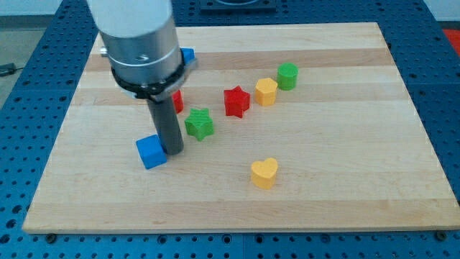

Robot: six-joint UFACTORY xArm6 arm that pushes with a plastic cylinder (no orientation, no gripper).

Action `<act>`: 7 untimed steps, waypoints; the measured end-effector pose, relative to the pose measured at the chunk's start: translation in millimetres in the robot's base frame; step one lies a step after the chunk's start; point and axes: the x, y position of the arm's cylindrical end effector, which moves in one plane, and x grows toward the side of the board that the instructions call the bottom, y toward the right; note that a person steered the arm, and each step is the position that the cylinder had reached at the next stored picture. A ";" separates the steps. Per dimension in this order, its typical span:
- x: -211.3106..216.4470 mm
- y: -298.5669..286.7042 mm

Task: Slide the green star diagonally to the bottom right of the yellow hexagon

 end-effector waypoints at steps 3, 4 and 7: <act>-34.4 37.8; -30.7 79.6; -0.8 200.0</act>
